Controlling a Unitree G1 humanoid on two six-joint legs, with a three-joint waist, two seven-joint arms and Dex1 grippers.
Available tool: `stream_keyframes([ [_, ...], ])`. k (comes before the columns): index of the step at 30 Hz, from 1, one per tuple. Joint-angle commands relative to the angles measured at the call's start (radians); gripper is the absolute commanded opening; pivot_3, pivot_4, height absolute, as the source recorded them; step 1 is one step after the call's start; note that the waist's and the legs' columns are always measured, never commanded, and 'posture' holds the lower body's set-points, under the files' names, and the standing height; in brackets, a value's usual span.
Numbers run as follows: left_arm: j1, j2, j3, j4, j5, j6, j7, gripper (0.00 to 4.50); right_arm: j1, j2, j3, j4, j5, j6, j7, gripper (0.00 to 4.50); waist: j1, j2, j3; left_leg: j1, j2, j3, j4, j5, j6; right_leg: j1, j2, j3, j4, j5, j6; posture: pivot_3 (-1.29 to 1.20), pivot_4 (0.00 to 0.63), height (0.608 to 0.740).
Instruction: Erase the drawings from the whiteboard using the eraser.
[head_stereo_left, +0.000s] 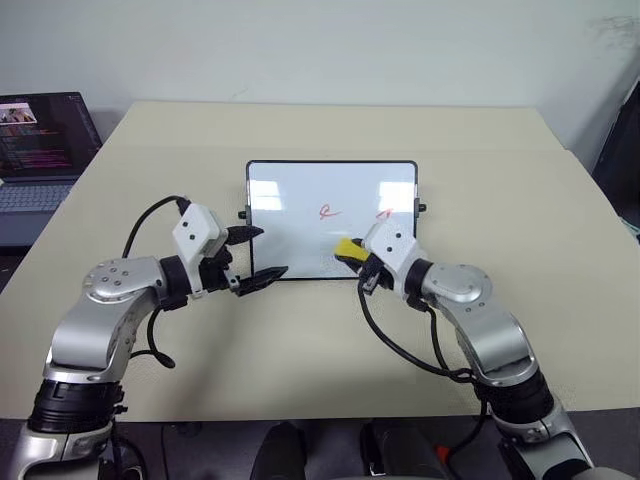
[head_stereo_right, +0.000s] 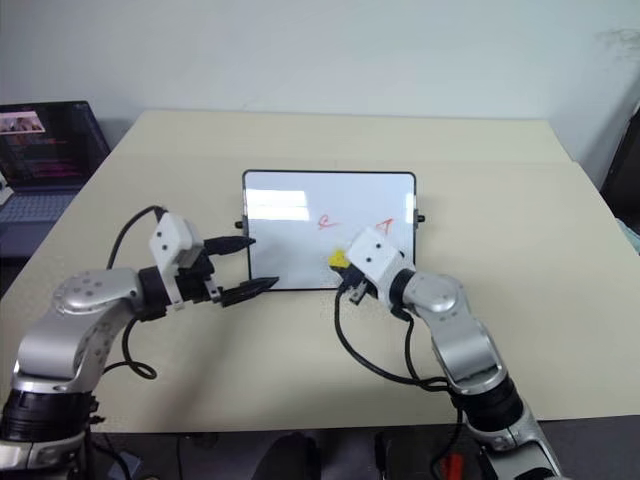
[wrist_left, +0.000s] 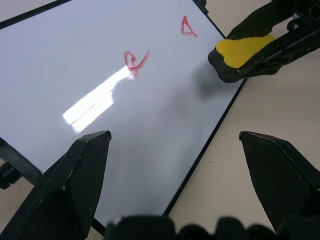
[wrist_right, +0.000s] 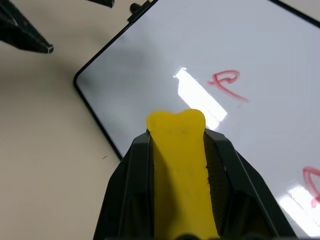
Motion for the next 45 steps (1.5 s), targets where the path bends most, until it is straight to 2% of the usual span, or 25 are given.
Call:
stream_keyframes([
  [1, -0.011, 0.007, 0.003, -0.007, 0.013, -0.024, 0.001, 4.50, -0.101, 0.050, -0.004, 0.087, -0.017, -0.116, -0.088, 1.01, -0.004, 0.000, 0.000, 0.000, 0.000, 0.000, 0.000, 0.000, 0.000, 0.000, 0.000, 0.000, 0.000, 0.000, 0.000, 0.00, 0.150, 0.740],
  [9, 0.014, 0.009, 0.009, -0.027, 0.012, -0.025, -0.001, 4.50, -0.274, 0.116, 0.008, 0.419, -0.054, -0.289, -0.215, 1.01, -0.006, 0.000, 0.000, -0.001, 0.001, 0.000, 0.000, 0.000, 0.000, 0.000, -0.001, 0.000, -0.001, 0.000, 0.000, 0.00, 0.150, 0.740],
  [12, 0.017, 0.007, 0.009, -0.034, 0.011, -0.023, 0.001, 4.50, -0.296, 0.120, 0.024, 0.502, -0.070, -0.308, -0.218, 1.01, -0.006, 0.000, 0.000, -0.001, 0.001, 0.000, 0.000, 0.000, 0.000, 0.000, -0.002, 0.000, -0.001, 0.000, 0.000, 0.00, 0.150, 0.740],
  [18, 0.024, 0.009, 0.010, -0.040, 0.009, -0.021, 0.000, 4.50, -0.247, 0.076, 0.087, 0.487, -0.064, -0.261, -0.100, 1.01, -0.005, 0.000, 0.000, -0.002, 0.001, 0.000, 0.000, 0.000, 0.000, 0.000, -0.002, 0.000, -0.001, 0.000, 0.000, 0.00, 0.150, 0.740],
  [23, 0.024, 0.007, 0.006, -0.042, 0.008, -0.020, -0.002, 4.50, -0.282, 0.088, 0.027, 0.523, -0.100, -0.318, -0.238, 1.01, -0.006, 0.000, 0.000, -0.001, 0.001, -0.001, 0.000, 0.000, 0.000, 0.000, -0.002, 0.000, 0.001, 0.000, 0.000, 0.00, 0.150, 0.740],
  [26, 0.021, 0.008, 0.003, -0.039, 0.008, -0.020, -0.005, 4.50, -0.292, 0.085, 0.011, 0.538, -0.097, -0.330, -0.257, 1.01, -0.006, 0.000, 0.000, 0.000, 0.001, -0.001, 0.000, 0.000, 0.000, 0.000, -0.002, 0.000, 0.002, 0.000, 0.000, 0.00, 0.150, 0.740],
  [34, 0.016, 0.006, -0.002, -0.041, 0.004, -0.018, -0.010, 4.50, -0.231, 0.052, 0.093, 0.476, -0.067, -0.227, -0.070, 1.01, -0.005, 0.000, 0.000, 0.000, 0.001, 0.000, 0.000, 0.000, 0.000, 0.000, -0.002, 0.000, 0.001, 0.000, 0.000, 0.00, 0.150, 0.740],
  [40, 0.018, 0.006, 0.000, -0.044, 0.004, -0.015, -0.007, 4.50, -0.285, 0.079, 0.007, 0.524, -0.108, -0.322, -0.252, 1.01, -0.006, 0.000, 0.000, 0.000, 0.001, 0.000, 0.001, 0.000, 0.000, 0.000, -0.002, 0.000, 0.002, 0.000, 0.000, 0.00, 0.150, 0.740],
  [45, 0.020, 0.004, -0.001, -0.048, 0.004, -0.013, -0.003, 4.50, -0.270, 0.055, 0.030, 0.530, -0.101, -0.287, -0.203, 1.01, -0.004, 0.000, 0.000, 0.000, 0.001, -0.001, 0.000, 0.000, 0.000, 0.000, -0.002, 0.000, 0.001, 0.000, 0.000, 0.00, 0.150, 0.740],
])
